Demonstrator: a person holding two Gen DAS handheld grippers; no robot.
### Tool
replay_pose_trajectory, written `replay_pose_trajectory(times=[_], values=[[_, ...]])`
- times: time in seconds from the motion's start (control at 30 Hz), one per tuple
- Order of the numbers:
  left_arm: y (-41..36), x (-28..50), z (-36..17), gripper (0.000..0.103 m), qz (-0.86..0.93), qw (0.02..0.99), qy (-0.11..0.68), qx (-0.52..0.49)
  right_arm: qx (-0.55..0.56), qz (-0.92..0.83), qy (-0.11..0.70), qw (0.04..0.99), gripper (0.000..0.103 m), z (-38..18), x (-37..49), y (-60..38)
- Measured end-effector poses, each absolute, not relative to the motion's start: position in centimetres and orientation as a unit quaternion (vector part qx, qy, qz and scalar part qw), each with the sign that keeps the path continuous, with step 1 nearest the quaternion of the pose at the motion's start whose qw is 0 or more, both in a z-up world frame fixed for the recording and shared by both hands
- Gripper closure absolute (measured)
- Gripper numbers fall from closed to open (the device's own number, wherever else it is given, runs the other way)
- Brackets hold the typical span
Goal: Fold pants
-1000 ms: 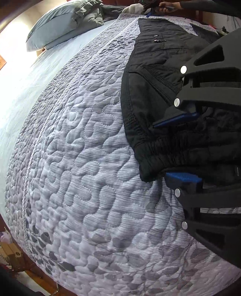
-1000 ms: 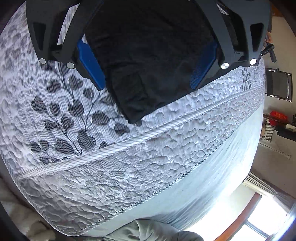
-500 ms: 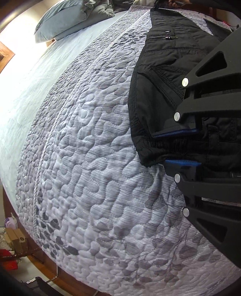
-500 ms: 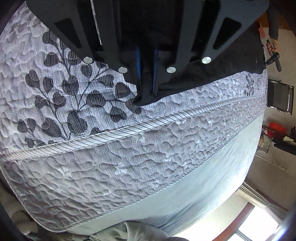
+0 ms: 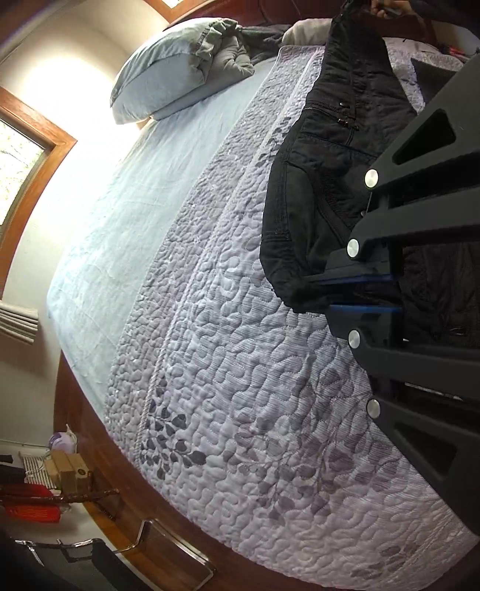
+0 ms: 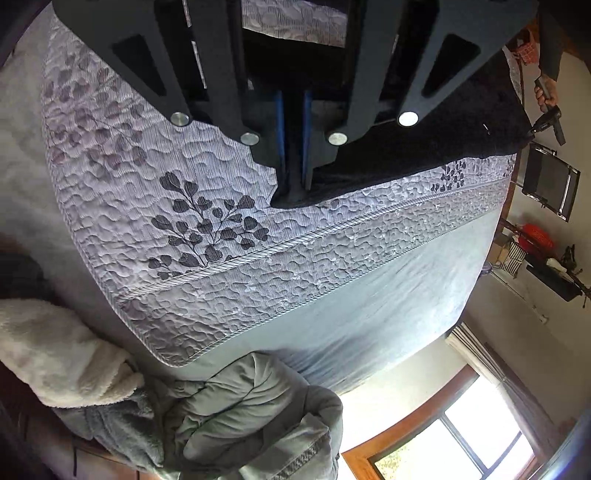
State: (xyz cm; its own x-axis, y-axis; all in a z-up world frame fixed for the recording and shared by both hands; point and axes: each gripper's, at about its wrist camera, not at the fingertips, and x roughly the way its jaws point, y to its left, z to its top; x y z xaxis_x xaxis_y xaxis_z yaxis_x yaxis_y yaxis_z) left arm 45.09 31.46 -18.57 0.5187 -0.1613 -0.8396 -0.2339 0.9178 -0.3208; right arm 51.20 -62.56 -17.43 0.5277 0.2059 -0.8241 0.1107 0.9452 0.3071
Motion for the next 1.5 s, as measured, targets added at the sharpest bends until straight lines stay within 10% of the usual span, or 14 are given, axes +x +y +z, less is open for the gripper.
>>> replay_pose_trajectory(times=[0.9,1.17,1.5], values=[[31.3,20.8,-17.0,0.094,-0.001,0.883,0.422,-0.205,0.240,-0.075,0.392,0.885,0.092,-21.9,16.9,-62.5],[31.1,17.3,-21.9,0.083,0.044,0.863,0.480,-0.151,0.273,-0.111,0.429,0.854,0.062,-27.4,12.3,-61.8],[36.3,10.3,-24.3,0.018,0.148,0.831,0.448,-0.294,0.473,-0.084,0.377,0.792,0.043,-30.5,6.7,-63.1]])
